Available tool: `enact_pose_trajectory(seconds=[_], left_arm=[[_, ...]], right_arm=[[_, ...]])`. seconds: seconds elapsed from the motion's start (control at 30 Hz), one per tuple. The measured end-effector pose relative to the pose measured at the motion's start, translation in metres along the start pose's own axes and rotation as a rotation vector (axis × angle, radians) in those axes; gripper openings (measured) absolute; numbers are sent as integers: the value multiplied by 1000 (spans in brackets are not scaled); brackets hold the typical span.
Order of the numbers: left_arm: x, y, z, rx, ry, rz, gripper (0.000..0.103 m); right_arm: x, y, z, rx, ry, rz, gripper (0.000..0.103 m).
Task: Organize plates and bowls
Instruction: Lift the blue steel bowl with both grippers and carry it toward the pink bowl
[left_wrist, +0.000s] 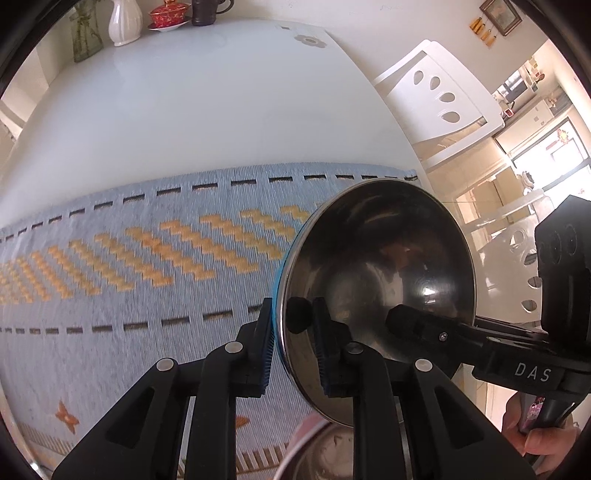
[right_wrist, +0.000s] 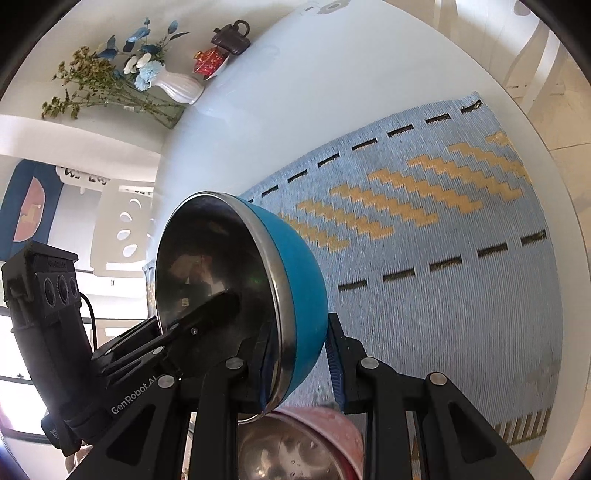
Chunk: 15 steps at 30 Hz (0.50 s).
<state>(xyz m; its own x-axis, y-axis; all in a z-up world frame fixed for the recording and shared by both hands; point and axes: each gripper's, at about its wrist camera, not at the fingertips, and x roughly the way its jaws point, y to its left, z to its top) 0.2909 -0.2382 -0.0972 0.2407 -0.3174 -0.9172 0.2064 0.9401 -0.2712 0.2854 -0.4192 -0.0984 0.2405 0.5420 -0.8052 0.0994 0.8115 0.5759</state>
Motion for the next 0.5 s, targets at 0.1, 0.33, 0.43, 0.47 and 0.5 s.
enact_pose_trajectory(seconds=[0.1,0.33,0.43,0.47,0.5], left_arm=[[-5,-4,-5,-2,-5,-3,17],[-19,-15,-20,16,-23,-2,17],[-26,-20,-25,26,-31,-3,17],[-30,-19,-28,28,-34,-3,17],[-33,-21,-31,32,-38,-4,17]], right_arm=[[-6,3,-8,-3,-5,1,25],[-18,5,-27,-13,-18,-3,25],[-24,7,-36,-15,-28,-2,25],[-26,7,-39,-15,-31,-2,25],[-28,8,-42,-17,-35,-3,25]])
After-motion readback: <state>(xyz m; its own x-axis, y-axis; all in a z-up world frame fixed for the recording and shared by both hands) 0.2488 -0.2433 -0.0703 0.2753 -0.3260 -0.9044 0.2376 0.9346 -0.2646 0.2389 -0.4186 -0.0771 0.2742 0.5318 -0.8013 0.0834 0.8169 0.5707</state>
